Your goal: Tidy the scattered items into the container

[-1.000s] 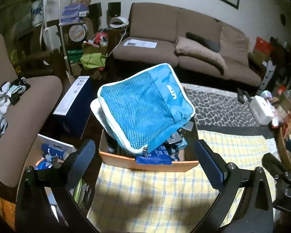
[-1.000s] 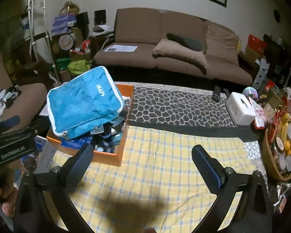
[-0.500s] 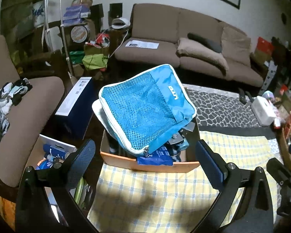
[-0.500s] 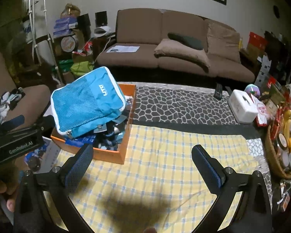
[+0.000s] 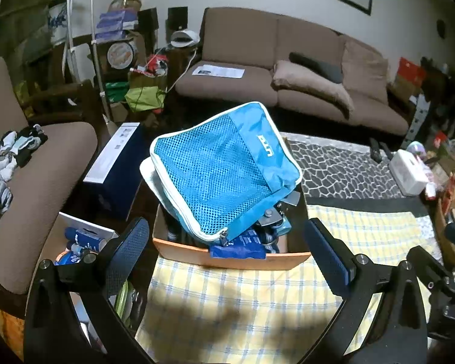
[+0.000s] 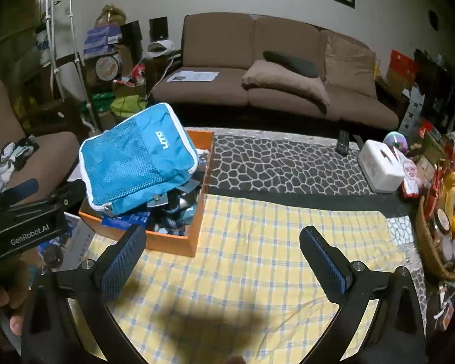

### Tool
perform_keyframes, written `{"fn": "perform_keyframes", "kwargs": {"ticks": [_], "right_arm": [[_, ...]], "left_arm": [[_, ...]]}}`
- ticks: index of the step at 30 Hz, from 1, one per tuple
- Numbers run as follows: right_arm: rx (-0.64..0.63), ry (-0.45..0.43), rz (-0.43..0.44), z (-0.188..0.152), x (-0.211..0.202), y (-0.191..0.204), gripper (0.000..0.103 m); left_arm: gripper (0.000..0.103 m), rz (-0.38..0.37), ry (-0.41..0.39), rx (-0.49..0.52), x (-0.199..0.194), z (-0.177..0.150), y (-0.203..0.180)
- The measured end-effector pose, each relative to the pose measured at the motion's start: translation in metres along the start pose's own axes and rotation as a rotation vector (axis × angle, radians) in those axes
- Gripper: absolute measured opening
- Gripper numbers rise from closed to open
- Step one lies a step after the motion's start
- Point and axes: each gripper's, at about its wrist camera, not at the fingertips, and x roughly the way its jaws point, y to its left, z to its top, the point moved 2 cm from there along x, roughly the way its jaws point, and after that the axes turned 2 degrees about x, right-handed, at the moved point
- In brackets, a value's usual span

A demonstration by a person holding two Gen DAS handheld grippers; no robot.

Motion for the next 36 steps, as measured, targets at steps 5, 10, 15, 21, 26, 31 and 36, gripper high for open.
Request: {"fn": "perform_keyframes", "kwargs": {"ticks": [5, 10, 15, 21, 26, 31, 36], "right_arm": [[0.004, -0.003, 0.002, -0.0002, -0.0009, 0.0004, 0.102], [0.005, -0.004, 0.003, -0.0001, -0.0011, -0.0001, 0.102], [0.006, -0.005, 0.005, -0.0005, -0.0020, 0.0005, 0.102], [0.010, -0.005, 0.006, -0.0007, -0.0026, 0.0003, 0.102], [0.003, -0.011, 0.010, -0.0015, -0.0038, 0.0020, 0.102], [-0.001, -0.017, 0.015, -0.0009, -0.0066, 0.0025, 0.102], [-0.002, -0.014, 0.016, -0.0012, -0.0071, 0.0026, 0.102]], "left_arm": [[0.102, 0.003, -0.002, -0.011, 0.0000, 0.0010, 0.0019], [0.102, 0.007, -0.006, -0.012, 0.0027, 0.0002, 0.0014], [0.102, 0.004, -0.014, -0.014, 0.0006, -0.0007, 0.0008], [0.102, 0.013, -0.007, -0.020, 0.0009, -0.0013, 0.0021], [0.102, 0.016, -0.016, -0.022, -0.0013, -0.0006, 0.0026], [0.102, 0.014, -0.016, -0.023, -0.0014, -0.0011, 0.0019], [0.102, 0.020, -0.017, -0.020, -0.0016, -0.0005, 0.0012]]}}
